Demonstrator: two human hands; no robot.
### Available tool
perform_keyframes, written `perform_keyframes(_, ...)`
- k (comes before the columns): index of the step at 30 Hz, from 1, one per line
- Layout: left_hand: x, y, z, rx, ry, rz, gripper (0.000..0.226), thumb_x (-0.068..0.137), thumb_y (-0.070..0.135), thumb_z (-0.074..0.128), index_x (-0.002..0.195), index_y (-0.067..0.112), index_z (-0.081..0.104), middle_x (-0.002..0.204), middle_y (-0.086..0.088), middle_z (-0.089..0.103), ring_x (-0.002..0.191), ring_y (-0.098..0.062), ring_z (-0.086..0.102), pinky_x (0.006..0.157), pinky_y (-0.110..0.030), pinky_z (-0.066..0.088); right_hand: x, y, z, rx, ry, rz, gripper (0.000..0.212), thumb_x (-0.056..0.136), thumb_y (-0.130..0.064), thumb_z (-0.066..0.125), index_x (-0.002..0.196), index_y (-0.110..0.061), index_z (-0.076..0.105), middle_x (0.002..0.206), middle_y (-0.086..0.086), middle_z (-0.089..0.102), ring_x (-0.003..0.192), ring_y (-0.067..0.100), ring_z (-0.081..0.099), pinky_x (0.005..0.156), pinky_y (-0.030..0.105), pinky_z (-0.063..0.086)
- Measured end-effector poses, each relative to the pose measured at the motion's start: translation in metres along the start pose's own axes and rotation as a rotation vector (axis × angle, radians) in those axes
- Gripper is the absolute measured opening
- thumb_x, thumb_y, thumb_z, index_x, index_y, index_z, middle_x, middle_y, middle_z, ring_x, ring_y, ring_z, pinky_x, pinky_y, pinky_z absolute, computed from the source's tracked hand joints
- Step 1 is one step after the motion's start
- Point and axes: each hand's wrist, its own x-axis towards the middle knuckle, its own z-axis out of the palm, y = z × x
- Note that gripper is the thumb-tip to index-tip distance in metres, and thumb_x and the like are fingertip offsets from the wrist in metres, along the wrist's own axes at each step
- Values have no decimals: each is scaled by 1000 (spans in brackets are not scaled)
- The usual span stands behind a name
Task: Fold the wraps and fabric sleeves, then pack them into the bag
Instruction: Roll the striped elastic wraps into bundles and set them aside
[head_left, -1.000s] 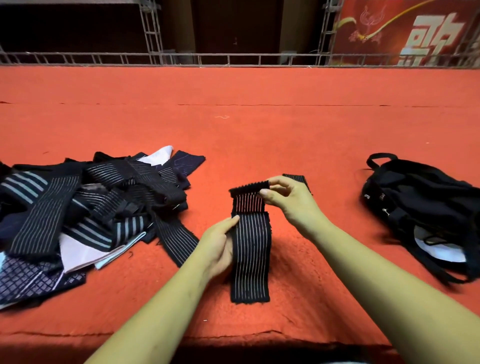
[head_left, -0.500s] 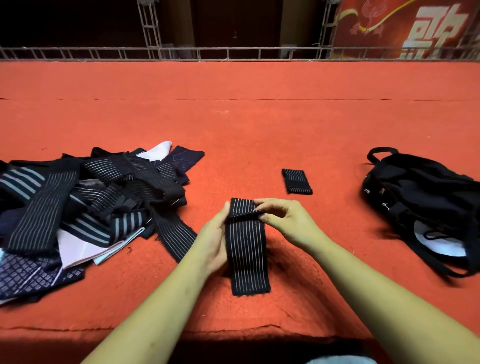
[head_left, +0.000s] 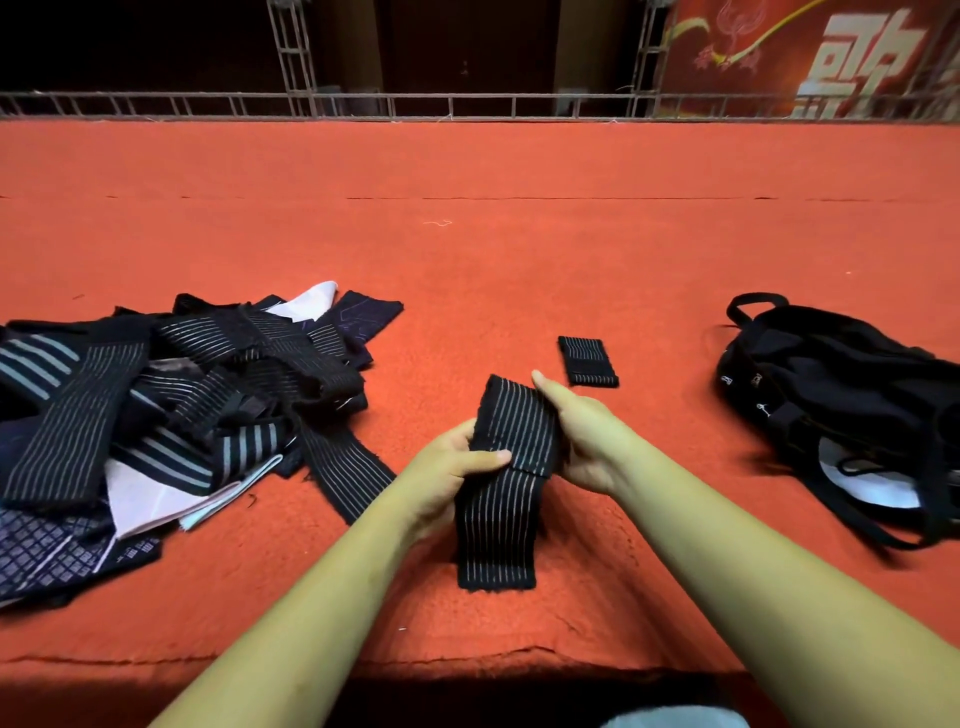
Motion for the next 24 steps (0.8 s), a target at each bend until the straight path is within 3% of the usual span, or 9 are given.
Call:
perform_keyframes(4, 2, -7, 7, 99, 6, -9, 47, 79, 7, 64, 125, 9, 57, 110, -9, 69, 100, -22, 65, 92, -34, 51, 7, 3, 16, -23, 179, -190, 19, 99, -23, 56, 93, -5, 60, 76, 8, 64, 69, 21, 63, 68, 36, 53)
perform_keyframes(7, 2, -9, 11, 94, 50, -3, 34, 93, -3, 54, 122, 14, 58, 107, -8, 70, 95, -19, 67, 88, -32, 53, 10, 6, 20, -178, 300, -338, 15, 99, -20, 56, 91, -9, 59, 80, 5, 63, 71, 18, 61, 67, 32, 50)
perform_keyframes(9, 0, -12, 10, 121, 58, -23, 26, 96, 1, 52, 117, 13, 60, 105, -8, 70, 90, -16, 68, 82, -28, 54, 11, 4, 19, -197, 333, -419, 12, 98, -20, 58, 91, -10, 61, 81, 4, 64, 73, 16, 61, 68, 32, 51)
perform_keyframes(12, -4, -14, 11, 47, 82, -150, 23, 98, 17, 55, 116, 4, 63, 105, -13, 71, 87, -18, 70, 78, -28, 57, 9, -5, 15, -149, 302, -535, 9, 96, -18, 61, 88, -13, 63, 84, 4, 66, 78, 17, 63, 73, 37, 53)
perform_keyframes(15, -2, -17, 12, -49, 130, -283, 38, 98, 31, 58, 115, -2, 67, 106, -16, 73, 92, -24, 72, 85, -34, 57, 5, -12, 15, -102, 236, -629, 5, 96, -14, 61, 91, -14, 63, 83, 0, 65, 74, 10, 62, 67, 26, 53)
perform_keyframes(17, 1, -17, 12, -106, 165, -323, 39, 97, 33, 59, 112, -1, 68, 103, -16, 74, 89, -24, 72, 83, -36, 58, 4, -14, 15, -96, 201, -682, 6, 96, -13, 62, 92, -17, 63, 85, 0, 64, 77, 10, 60, 69, 26, 51)
perform_keyframes(21, 7, -9, 13, -264, 287, -328, 33, 102, 30, 48, 102, 3, 67, 86, -11, 74, 72, -21, 71, 72, -33, 59, 1, -10, 12, -85, 105, -731, 13, 95, -10, 62, 89, -21, 64, 83, -4, 62, 78, 9, 56, 69, 23, 47)
perform_keyframes(24, 12, 2, 9, -406, 335, -250, 42, 106, 30, 35, 106, 0, 64, 89, -15, 73, 78, -26, 72, 82, -40, 54, -2, 2, 5, -147, 33, -711, 17, 95, -10, 62, 88, -25, 66, 80, -6, 61, 75, 7, 55, 69, 22, 44)
